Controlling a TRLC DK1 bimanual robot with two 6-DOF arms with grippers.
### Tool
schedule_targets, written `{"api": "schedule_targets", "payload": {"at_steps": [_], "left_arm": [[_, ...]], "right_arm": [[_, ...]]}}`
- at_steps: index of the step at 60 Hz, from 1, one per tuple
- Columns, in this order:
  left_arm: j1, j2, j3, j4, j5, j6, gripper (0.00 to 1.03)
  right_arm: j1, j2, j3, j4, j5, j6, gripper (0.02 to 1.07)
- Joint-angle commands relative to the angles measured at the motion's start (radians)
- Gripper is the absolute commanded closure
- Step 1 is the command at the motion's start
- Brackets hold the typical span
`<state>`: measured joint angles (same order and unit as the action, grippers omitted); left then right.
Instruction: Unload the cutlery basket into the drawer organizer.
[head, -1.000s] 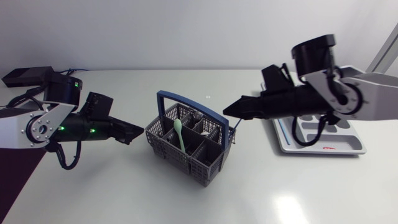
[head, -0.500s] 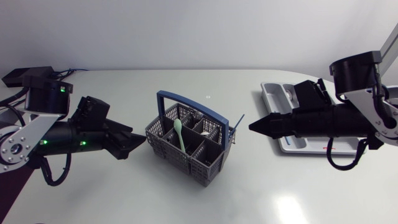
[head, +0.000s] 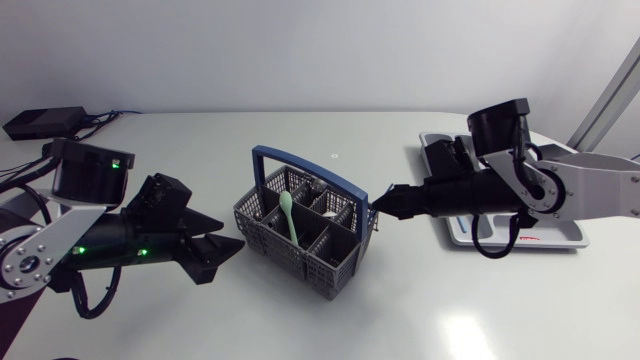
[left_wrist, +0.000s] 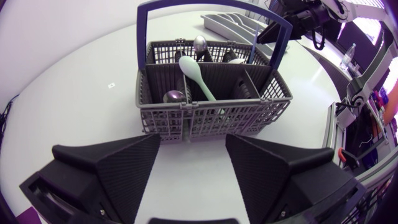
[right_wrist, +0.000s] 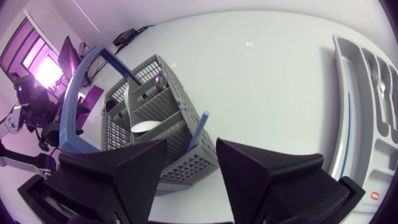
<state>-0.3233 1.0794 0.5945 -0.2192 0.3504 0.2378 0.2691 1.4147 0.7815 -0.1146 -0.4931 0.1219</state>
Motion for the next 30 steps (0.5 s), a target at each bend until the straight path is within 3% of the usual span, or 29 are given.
{"api": "schedule_targets", "payload": {"at_steps": [1, 14, 30], "left_arm": [[-0.010, -0.010, -0.032, -0.002, -0.007, 0.023, 0.29], [-0.011, -0.019, -0.041, 0.003, -0.014, 0.029, 0.29], [-0.013, -0.022, -0.048, 0.007, -0.014, 0.031, 0.29]], "right_arm": [[0.019, 0.027, 0.027, 0.023, 0.019, 0.025, 0.55], [0.032, 0.058, 0.038, 0.055, 0.053, 0.042, 0.88], [0.055, 0.035, 0.021, 0.067, 0.070, 0.039, 0.97]]}}
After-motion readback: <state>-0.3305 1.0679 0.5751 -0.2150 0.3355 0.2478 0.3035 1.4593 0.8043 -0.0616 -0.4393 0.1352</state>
